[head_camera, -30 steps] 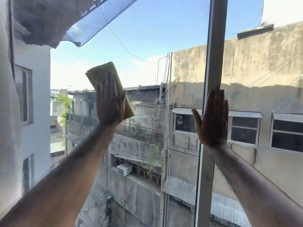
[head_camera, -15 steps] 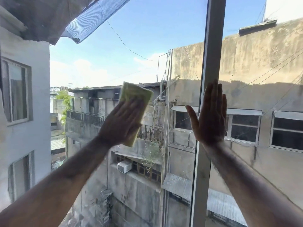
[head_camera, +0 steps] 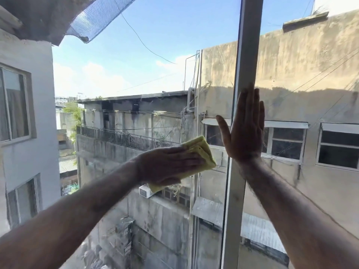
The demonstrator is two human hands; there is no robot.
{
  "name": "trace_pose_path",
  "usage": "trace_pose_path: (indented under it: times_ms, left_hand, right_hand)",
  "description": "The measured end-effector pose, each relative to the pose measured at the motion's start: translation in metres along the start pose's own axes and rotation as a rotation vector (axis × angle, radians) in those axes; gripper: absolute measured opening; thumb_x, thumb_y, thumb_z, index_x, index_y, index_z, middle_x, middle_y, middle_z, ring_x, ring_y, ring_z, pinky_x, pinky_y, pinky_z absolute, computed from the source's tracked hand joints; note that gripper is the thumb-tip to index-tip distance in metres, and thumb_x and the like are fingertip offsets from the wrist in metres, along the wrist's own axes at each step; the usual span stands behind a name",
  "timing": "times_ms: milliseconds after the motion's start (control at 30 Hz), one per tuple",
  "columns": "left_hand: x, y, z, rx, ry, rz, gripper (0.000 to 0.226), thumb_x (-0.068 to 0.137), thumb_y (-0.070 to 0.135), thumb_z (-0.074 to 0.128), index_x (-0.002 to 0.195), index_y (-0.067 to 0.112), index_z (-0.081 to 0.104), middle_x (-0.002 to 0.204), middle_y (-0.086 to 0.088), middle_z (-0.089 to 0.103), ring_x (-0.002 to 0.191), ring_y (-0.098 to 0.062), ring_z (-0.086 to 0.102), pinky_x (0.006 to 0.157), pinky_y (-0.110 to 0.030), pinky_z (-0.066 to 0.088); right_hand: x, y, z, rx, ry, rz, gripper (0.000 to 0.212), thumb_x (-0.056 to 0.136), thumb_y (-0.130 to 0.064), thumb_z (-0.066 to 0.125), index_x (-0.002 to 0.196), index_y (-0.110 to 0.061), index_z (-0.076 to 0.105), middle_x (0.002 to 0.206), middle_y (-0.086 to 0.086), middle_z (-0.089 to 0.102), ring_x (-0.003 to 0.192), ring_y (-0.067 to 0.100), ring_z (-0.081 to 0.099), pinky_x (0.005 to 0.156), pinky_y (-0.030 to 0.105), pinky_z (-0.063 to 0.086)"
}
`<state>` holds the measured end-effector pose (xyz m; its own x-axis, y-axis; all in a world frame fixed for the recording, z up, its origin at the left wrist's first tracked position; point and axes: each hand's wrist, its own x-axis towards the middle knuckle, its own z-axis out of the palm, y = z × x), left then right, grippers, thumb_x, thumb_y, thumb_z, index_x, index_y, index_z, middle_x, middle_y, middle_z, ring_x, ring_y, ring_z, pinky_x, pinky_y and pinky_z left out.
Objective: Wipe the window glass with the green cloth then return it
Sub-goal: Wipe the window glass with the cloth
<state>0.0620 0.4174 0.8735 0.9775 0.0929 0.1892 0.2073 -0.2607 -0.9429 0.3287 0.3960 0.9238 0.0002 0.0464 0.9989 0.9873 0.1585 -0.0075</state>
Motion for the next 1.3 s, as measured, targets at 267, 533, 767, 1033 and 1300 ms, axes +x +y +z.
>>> trace_pose_path:
  times_ms: [267, 533, 767, 1033, 1300]
  left_hand:
    - [0.043, -0.022, -0.007, -0.105, 0.340, -1.010, 0.063, 0.110, 0.035, 0.046, 0.161, 0.002, 0.030, 0.169, -0.021, 0.030, 0.160, -0.035, 0.023, 0.130, -0.056, 0.025]
    - [-0.002, 0.014, 0.006, -0.044, 0.162, -0.413, 0.064, 0.111, 0.041, 0.040, 0.163, 0.009, 0.022, 0.170, -0.015, 0.026, 0.160, -0.029, 0.025, 0.127, -0.053, 0.033]
    - [0.092, -0.009, -0.014, -0.130, 0.373, -0.961, 0.060, 0.110, 0.037, 0.043, 0.158, 0.002, 0.037, 0.166, -0.021, 0.036, 0.158, -0.037, 0.027, 0.127, -0.058, 0.028]
    - [-0.007, 0.005, 0.005, -0.028, 0.168, -0.579, 0.065, 0.110, 0.041, 0.046, 0.162, 0.008, 0.027, 0.169, -0.017, 0.030, 0.160, -0.032, 0.024, 0.130, -0.055, 0.026]
    - [0.005, -0.025, -0.002, -0.047, 0.408, -1.229, 0.066, 0.110, 0.035, 0.041, 0.162, 0.001, 0.020, 0.170, -0.022, 0.027, 0.160, -0.037, 0.021, 0.127, -0.060, 0.026]
  right_hand:
    - [0.000, -0.002, 0.000, -0.010, 0.015, 0.001, 0.092, 0.106, -0.067, 0.025, 0.163, 0.004, 0.019, 0.174, 0.024, 0.016, 0.164, 0.034, 0.014, 0.134, 0.050, 0.015]
    - [-0.001, -0.001, 0.001, -0.017, 0.016, 0.005, 0.089, 0.107, -0.065, 0.029, 0.164, 0.002, 0.017, 0.174, 0.022, 0.014, 0.164, 0.033, 0.013, 0.134, 0.049, 0.015]
    - [-0.002, 0.001, 0.003, -0.034, 0.029, 0.011, 0.087, 0.108, -0.063, 0.030, 0.164, 0.002, 0.018, 0.174, 0.021, 0.015, 0.164, 0.033, 0.014, 0.135, 0.047, 0.015]
    - [-0.001, -0.001, 0.001, -0.032, 0.013, 0.018, 0.087, 0.108, -0.064, 0.029, 0.165, 0.001, 0.016, 0.175, 0.021, 0.014, 0.164, 0.032, 0.013, 0.135, 0.047, 0.015]
    - [-0.001, 0.000, 0.003, -0.034, 0.018, 0.020, 0.087, 0.108, -0.064, 0.031, 0.165, 0.001, 0.016, 0.175, 0.021, 0.014, 0.164, 0.032, 0.013, 0.134, 0.048, 0.016]
